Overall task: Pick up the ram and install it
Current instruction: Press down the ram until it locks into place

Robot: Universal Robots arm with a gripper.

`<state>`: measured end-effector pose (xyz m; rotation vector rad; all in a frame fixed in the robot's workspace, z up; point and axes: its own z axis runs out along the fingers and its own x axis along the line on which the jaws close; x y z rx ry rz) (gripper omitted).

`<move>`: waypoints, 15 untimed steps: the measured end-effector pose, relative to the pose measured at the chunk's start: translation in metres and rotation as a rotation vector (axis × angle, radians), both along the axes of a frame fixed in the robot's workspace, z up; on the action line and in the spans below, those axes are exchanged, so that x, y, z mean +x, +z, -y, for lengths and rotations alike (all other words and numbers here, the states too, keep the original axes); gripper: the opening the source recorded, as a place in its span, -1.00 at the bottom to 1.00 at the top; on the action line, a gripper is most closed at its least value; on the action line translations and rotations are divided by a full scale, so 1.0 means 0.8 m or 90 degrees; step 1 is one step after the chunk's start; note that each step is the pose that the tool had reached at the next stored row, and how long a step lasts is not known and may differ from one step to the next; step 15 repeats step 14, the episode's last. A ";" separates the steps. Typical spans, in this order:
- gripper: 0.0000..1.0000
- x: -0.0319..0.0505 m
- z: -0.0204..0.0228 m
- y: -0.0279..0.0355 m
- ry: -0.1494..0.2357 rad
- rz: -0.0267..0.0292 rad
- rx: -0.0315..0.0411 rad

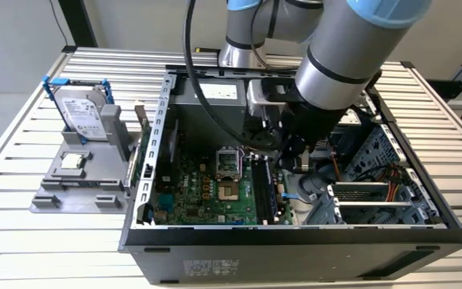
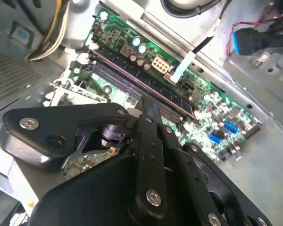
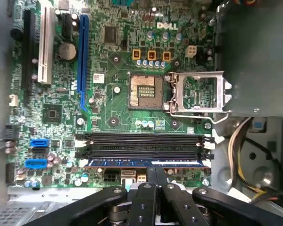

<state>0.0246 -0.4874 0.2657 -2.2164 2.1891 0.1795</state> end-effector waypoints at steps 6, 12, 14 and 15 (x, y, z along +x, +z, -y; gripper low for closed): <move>-1.00 0.000 0.0000 0.0437 0.000 0.0000 0.0001; -1.00 0.000 0.0000 0.0627 0.000 -0.0001 0.0002; -1.00 0.000 0.0000 0.0627 0.000 -0.0002 0.0002; -1.00 0.000 0.0000 0.0627 0.000 -0.0002 0.0002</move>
